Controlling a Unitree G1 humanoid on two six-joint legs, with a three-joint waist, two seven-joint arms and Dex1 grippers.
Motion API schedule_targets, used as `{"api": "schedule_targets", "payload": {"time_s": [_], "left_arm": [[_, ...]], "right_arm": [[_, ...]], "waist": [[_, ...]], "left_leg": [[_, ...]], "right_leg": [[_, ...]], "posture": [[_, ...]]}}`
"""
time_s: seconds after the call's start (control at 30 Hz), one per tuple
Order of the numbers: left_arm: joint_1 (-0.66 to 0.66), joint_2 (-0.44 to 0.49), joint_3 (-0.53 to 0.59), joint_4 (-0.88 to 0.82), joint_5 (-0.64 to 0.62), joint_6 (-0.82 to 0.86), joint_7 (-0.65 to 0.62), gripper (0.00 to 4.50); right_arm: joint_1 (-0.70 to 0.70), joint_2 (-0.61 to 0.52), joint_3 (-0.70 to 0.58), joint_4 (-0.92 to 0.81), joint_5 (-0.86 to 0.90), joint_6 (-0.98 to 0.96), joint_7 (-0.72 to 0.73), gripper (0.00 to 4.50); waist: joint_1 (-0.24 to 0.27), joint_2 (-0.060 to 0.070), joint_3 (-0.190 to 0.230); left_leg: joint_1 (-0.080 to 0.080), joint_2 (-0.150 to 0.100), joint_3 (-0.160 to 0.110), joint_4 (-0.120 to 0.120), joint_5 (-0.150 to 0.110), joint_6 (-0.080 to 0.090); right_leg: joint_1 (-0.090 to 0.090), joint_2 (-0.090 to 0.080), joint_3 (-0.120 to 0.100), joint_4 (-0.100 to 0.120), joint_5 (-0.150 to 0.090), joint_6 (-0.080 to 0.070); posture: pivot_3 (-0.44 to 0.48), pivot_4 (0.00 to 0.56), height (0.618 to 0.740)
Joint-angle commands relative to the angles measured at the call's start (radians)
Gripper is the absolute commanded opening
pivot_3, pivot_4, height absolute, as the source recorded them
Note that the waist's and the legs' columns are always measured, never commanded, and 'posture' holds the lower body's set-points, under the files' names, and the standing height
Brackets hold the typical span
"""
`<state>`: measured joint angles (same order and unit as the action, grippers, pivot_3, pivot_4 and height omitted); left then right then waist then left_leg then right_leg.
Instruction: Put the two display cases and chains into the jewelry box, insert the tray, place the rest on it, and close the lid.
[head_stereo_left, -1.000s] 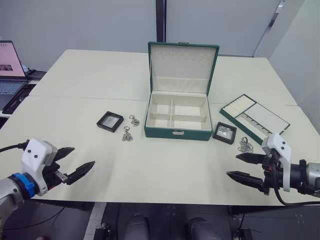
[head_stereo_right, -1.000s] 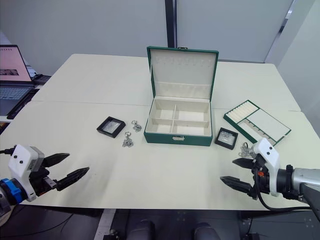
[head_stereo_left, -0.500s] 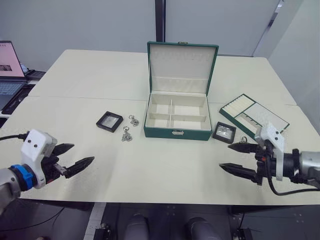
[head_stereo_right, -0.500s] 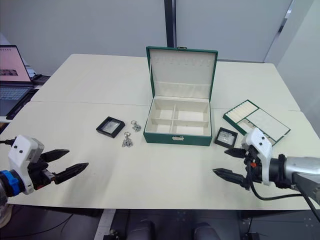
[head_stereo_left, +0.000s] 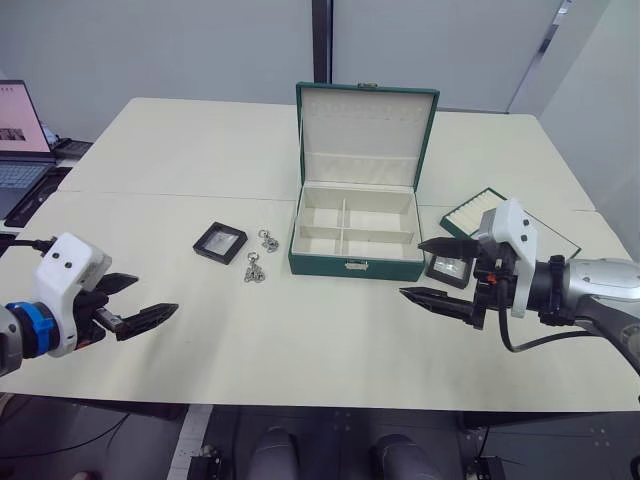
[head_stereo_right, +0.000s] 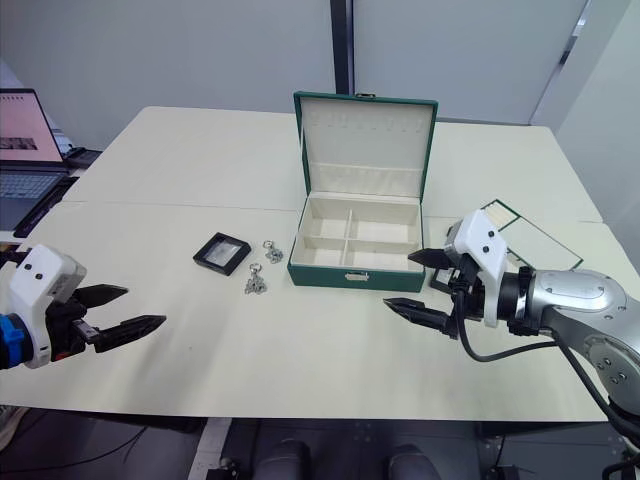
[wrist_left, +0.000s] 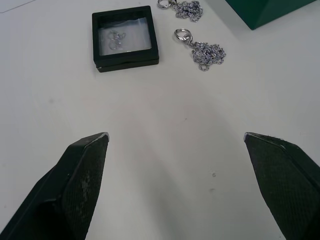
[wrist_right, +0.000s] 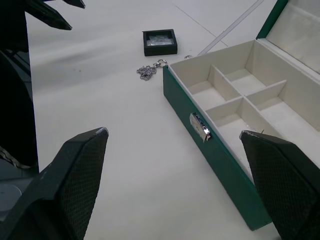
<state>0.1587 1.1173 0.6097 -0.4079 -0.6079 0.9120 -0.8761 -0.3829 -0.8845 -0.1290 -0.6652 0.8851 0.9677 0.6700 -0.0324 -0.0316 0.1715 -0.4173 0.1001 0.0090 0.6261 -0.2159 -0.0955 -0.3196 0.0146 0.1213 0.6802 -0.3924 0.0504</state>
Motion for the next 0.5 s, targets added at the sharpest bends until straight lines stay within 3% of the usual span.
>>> {"api": "schedule_targets", "payload": {"time_s": [0.03, 0.1, 0.17, 0.33, 0.5], "left_arm": [[-0.073, 0.169, -0.079, 0.052, 0.047, -0.049, -0.103, 4.5], [-0.165, 0.341, -0.239, 0.165, 0.137, -0.18, -0.208, 4.5], [-0.299, 0.421, -0.4, 0.266, 0.227, -0.328, -0.283, 4.5], [-0.818, 0.276, -0.795, 0.544, 0.546, -0.565, -0.491, 4.5], [-1.091, 0.107, -0.983, 0.857, 0.774, -0.804, -0.589, 4.5]], "right_arm": [[-0.034, 0.001, -0.005, -0.01, 0.011, -0.015, 0.006, 4.48], [-0.041, -0.009, -0.006, -0.005, 0.012, -0.016, 0.022, 4.48], [-0.043, -0.018, -0.008, -0.001, 0.01, -0.018, 0.036, 4.48], [-0.049, -0.025, -0.005, 0.008, 0.002, -0.019, 0.048, 4.48], [-0.046, -0.034, -0.008, 0.008, -0.002, -0.015, 0.049, 4.48]], "waist": [[0.001, 0.0, 0.0], [0.004, 0.0, 0.001], [0.004, 0.0, 0.001], [0.005, 0.006, 0.002], [0.004, 0.005, 0.003]], "left_leg": [[0.0, 0.0, 0.0, 0.0, 0.0, 0.0], [0.0, 0.0, -0.001, 0.0, 0.0, 0.0], [0.0, -0.001, 0.0, 0.0, 0.0, 0.0], [-0.001, -0.001, 0.004, -0.001, 0.0, 0.0], [-0.003, 0.0, 0.004, 0.0, 0.0, 0.0]], "right_leg": [[-0.001, 0.0, 0.0, 0.0, 0.0, 0.0], [-0.001, 0.0, -0.001, 0.0, 0.0, 0.0], [-0.002, 0.0, -0.001, 0.0, 0.0, 0.0], [-0.001, 0.001, 0.003, 0.0, 0.0, 0.0], [-0.001, 0.002, 0.003, 0.001, 0.0, 0.0]], "posture": [[0.0, 0.15, 0.74], [0.0, 0.15, 0.74], [0.0, 0.15, 0.74], [0.0, 0.15, 0.74], [0.0, 0.15, 0.74]]}}
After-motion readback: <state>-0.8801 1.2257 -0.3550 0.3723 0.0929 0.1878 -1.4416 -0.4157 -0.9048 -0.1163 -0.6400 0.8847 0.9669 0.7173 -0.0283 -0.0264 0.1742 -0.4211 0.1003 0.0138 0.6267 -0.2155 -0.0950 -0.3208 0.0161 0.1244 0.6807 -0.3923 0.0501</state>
